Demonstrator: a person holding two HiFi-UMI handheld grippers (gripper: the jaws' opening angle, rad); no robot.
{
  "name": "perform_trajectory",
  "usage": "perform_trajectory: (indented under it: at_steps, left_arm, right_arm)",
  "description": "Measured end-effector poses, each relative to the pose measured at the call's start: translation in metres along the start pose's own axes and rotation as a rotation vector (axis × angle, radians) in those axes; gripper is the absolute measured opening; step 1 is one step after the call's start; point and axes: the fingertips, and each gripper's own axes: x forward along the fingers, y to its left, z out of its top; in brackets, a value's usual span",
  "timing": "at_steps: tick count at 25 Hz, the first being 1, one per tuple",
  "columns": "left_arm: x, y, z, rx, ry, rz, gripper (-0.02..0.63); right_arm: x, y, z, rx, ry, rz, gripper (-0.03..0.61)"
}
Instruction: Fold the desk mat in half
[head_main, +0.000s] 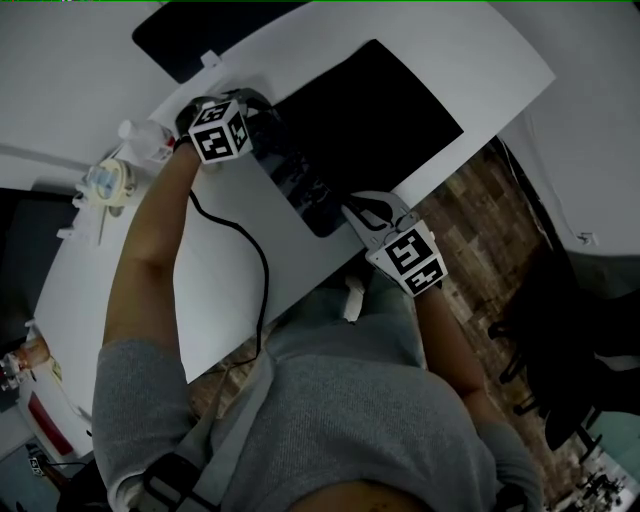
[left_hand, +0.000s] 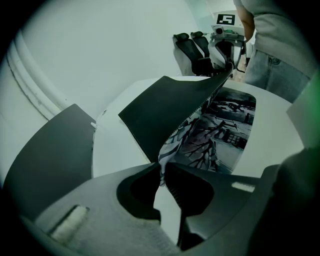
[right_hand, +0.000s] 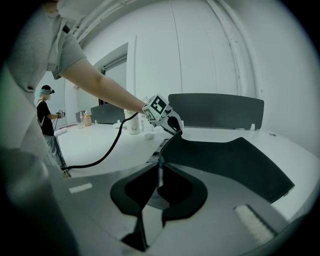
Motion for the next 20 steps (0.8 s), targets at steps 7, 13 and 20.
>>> perform_trajectory:
  at_steps: [7,13,20]
  left_arm:
    - [-0.002,-0.011,-0.012,-0.007,0.012,-0.016,0.037]
    - [-0.003,-0.011,-0.014,-0.044,-0.004,-0.018,0.093]
    - [-0.016,-0.016,-0.001,-0.057,-0.053,-0.021,0.157]
  right_arm:
    - [0.008,0.015,0.000,-0.013,0.018,0.023,0.034]
    - [0.012,0.020,-0.005,-0.025,0.042,0.029,0.035]
    - [0.020,0.029,-0.016,-0.055,0.080,0.065,0.037]
